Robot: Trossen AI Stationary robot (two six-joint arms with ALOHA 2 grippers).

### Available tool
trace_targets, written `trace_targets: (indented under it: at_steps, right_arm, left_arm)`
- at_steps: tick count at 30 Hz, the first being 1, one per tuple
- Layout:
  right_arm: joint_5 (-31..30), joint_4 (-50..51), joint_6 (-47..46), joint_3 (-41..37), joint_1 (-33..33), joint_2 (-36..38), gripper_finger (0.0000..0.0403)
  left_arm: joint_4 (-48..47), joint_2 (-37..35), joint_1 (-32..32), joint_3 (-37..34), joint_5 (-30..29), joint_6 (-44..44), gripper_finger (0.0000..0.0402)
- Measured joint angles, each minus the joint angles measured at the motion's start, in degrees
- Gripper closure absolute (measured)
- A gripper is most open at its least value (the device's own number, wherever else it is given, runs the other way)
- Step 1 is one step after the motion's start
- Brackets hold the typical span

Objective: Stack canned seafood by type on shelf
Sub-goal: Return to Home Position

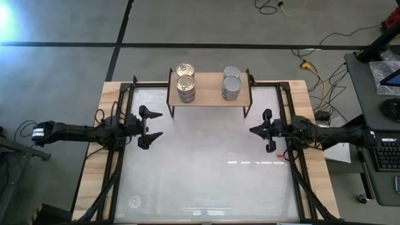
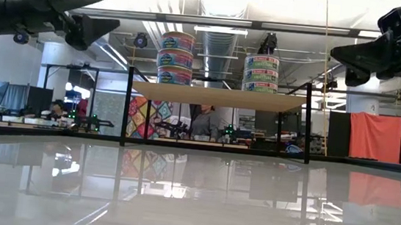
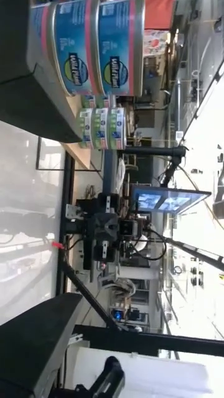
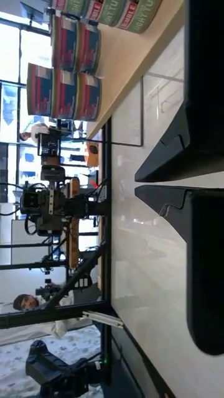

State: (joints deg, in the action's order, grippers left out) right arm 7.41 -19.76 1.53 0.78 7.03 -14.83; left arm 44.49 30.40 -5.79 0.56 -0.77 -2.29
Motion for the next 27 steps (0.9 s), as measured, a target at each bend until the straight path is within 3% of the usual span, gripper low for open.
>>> trace_targets:
  at_steps: [5,11,19,27]
  right_arm:
    - [0.10,4.02,-2.74,0.00,0.00,4.81,0.0390]
    - [0.17,13.02,-3.05,-0.05,0.00,14.63,0.0390]
    - [1.62,12.81,-3.59,-0.11,0.02,14.77,0.0390]
    - [1.57,13.75,-4.56,-0.13,-0.02,13.94,0.0390]
  left_arm:
    - [-3.35,-4.74,-0.84,-0.02,-0.03,-1.72,0.0003]
    - [-16.85,-15.59,-1.74,-0.02,-0.03,-3.45,0.0003]
    - [-31.87,-30.33,-1.73,-0.03,1.69,-3.39,0.0003]
    - [-36.58,-30.43,-1.72,-0.04,1.62,-3.41,0.0003]
